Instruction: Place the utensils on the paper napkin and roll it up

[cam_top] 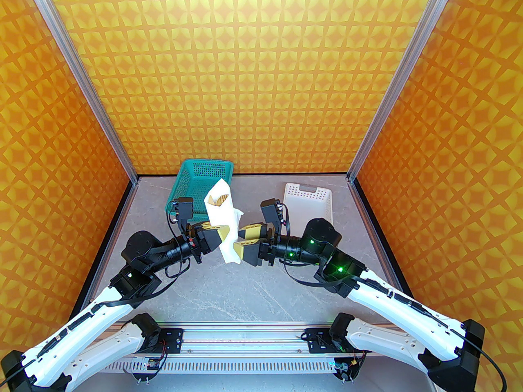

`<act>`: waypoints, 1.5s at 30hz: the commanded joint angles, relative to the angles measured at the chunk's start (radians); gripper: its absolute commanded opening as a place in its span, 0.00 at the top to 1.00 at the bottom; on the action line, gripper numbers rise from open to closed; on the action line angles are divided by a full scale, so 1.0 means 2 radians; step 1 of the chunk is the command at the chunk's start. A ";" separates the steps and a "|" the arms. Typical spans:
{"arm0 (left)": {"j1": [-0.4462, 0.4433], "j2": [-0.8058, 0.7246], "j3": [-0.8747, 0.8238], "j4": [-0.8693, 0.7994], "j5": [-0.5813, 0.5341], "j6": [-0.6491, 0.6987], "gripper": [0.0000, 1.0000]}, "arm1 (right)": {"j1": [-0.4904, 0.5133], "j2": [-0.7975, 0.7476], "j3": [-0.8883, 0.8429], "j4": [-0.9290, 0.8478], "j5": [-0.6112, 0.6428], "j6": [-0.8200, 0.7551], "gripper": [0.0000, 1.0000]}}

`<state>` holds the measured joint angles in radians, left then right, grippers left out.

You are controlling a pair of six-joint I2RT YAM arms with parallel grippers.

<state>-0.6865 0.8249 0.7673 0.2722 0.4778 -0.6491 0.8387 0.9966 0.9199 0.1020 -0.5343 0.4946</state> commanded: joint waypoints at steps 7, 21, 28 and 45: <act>-0.003 -0.001 0.009 0.004 -0.008 0.004 1.00 | 0.009 0.013 0.013 0.015 -0.012 0.006 0.42; -0.003 0.001 0.008 0.007 -0.007 0.001 1.00 | 0.013 0.030 0.025 0.024 -0.023 0.007 0.50; -0.003 0.003 0.008 0.007 -0.007 0.001 1.00 | 0.014 0.039 0.030 0.029 -0.030 0.006 0.57; -0.007 0.010 0.011 0.020 -0.001 -0.006 1.00 | 0.015 0.057 0.041 0.067 -0.078 0.023 0.70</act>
<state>-0.6907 0.8322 0.7673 0.2966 0.4786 -0.6537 0.8566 1.1023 0.9558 0.1658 -0.6083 0.5205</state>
